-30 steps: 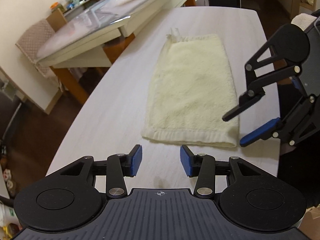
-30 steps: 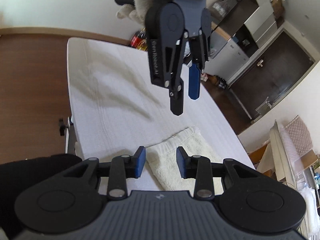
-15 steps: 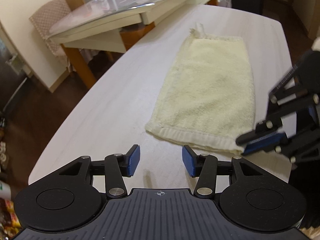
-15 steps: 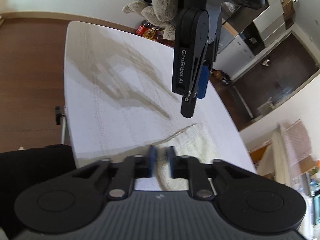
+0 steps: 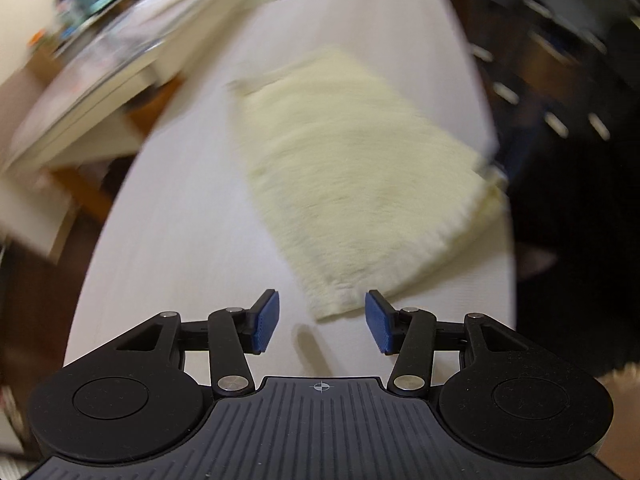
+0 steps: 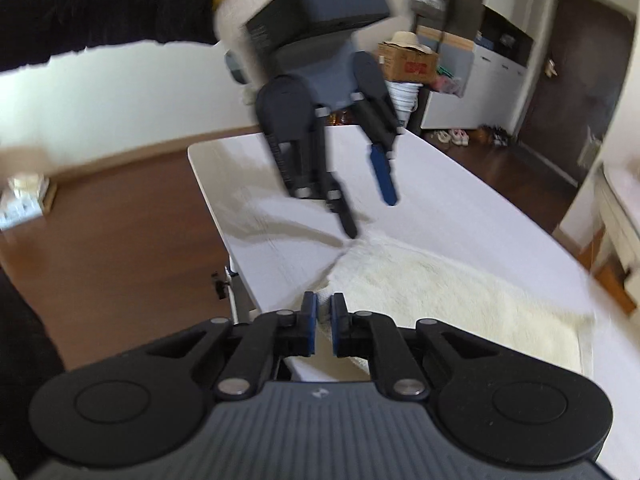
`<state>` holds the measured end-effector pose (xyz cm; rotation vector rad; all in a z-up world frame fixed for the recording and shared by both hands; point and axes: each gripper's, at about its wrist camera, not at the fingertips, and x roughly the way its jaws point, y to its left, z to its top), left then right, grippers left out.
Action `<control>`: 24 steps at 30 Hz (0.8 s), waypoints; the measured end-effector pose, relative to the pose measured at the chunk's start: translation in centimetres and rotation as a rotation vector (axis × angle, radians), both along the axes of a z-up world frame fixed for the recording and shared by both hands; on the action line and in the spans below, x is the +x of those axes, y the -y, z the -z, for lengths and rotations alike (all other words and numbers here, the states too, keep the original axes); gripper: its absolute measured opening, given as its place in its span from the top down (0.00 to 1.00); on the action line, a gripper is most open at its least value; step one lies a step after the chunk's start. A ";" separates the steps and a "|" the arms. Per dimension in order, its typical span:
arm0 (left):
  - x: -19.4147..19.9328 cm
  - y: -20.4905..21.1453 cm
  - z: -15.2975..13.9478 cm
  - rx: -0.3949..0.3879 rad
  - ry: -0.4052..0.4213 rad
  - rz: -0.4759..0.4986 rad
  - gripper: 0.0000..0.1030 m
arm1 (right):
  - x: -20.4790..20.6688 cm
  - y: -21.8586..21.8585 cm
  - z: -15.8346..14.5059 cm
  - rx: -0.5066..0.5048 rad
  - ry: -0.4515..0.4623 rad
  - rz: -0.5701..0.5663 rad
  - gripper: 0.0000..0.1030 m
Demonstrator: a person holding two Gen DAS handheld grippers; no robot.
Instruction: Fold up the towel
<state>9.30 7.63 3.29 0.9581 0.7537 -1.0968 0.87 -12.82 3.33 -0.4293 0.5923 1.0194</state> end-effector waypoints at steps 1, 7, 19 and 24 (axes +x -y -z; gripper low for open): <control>-0.6 0.5 0.1 0.007 0.010 0.031 0.51 | 0.0 0.5 -0.2 0.007 -0.005 0.002 0.92; -3.4 2.8 0.1 0.024 0.055 0.154 0.52 | 1.1 3.8 -1.7 0.077 -0.074 0.010 0.92; -6.6 6.2 0.6 0.031 0.073 0.221 0.52 | 4.6 7.9 -3.0 0.190 -0.141 0.089 0.92; -6.6 7.8 0.8 0.026 0.051 0.199 0.78 | 4.8 9.2 -2.8 0.219 -0.156 0.118 0.92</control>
